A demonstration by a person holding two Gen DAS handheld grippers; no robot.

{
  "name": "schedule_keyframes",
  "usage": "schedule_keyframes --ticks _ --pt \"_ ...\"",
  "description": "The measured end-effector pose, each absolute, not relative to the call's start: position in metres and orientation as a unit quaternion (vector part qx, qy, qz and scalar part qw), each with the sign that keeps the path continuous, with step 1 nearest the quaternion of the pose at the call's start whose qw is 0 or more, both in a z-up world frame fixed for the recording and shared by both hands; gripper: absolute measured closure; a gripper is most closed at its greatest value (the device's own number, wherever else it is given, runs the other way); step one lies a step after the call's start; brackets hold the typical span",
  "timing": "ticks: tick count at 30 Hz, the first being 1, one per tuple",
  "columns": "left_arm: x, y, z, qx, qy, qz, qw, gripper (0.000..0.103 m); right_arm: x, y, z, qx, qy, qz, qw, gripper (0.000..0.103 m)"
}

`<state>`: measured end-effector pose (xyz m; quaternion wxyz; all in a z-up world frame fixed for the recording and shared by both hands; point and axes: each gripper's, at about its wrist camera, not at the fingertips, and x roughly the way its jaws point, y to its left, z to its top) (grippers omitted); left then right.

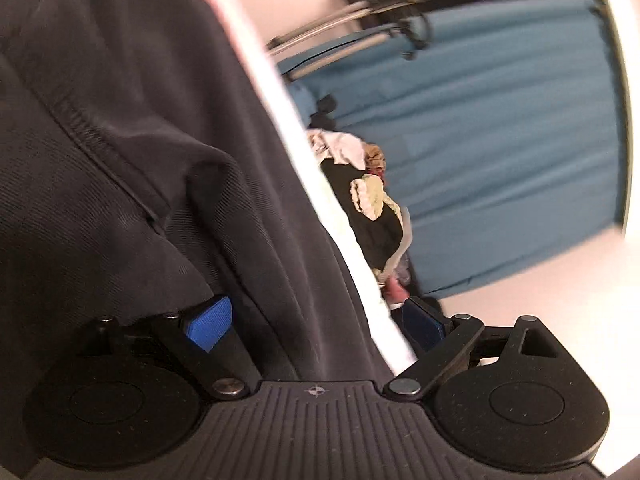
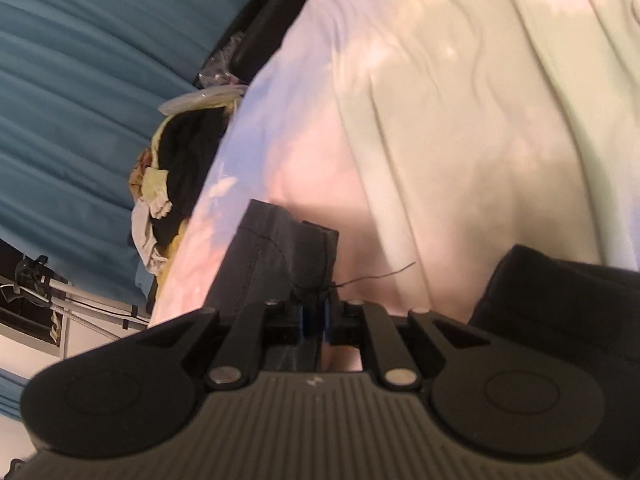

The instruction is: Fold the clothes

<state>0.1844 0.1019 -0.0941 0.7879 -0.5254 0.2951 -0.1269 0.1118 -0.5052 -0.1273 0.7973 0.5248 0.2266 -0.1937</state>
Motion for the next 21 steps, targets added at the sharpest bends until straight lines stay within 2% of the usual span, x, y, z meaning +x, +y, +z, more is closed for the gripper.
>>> schedule_keyframes --ticks 2,3,4,5,6,7,9,12,14,16,18,21 --pt "0.192 0.108 -0.1 -0.539 0.305 -0.115 0.776 0.024 0.107 -0.502 -0.129 0.524 0.227 -0.196 0.797 0.092" --pt "0.195 0.11 -0.103 -0.544 0.308 -0.107 0.774 0.036 0.106 -0.502 -0.132 0.525 0.23 -0.198 0.795 0.092" --pt "0.197 0.111 -0.107 -0.54 0.315 -0.097 0.774 0.06 0.109 -0.505 -0.133 0.526 0.234 -0.2 0.793 0.092" --pt "0.2 0.112 -0.11 -0.535 0.323 -0.086 0.776 0.074 0.112 -0.508 -0.135 0.528 0.236 -0.201 0.791 0.091" --pt "0.202 0.112 -0.113 -0.524 0.33 -0.081 0.781 0.093 0.119 -0.515 -0.135 0.53 0.237 -0.202 0.789 0.091" --pt "0.204 0.112 -0.112 -0.518 0.328 -0.084 0.786 0.098 0.121 -0.515 -0.137 0.53 0.238 -0.203 0.788 0.091" --pt "0.204 0.113 -0.106 -0.509 0.31 -0.1 0.797 0.099 0.122 -0.515 -0.132 0.534 0.231 -0.201 0.788 0.093" --pt "0.198 0.119 -0.082 -0.499 0.251 -0.151 0.816 0.099 0.119 -0.518 -0.101 0.544 0.167 -0.146 0.809 0.096" --pt "0.192 0.125 -0.069 -0.49 0.219 -0.176 0.825 0.099 0.109 -0.507 -0.061 0.474 0.114 -0.122 0.864 0.096" --pt "0.188 0.125 -0.07 -0.472 0.253 -0.156 0.83 0.1 0.094 -0.493 -0.039 0.409 0.085 -0.124 0.9 0.096" --pt "0.184 0.116 -0.079 -0.438 0.319 -0.119 0.832 0.1 0.083 -0.499 -0.056 0.446 0.137 -0.15 0.871 0.096" --pt "0.174 0.095 -0.095 -0.365 0.384 -0.08 0.844 0.099 0.069 -0.516 -0.126 0.536 0.271 -0.211 0.771 0.095"
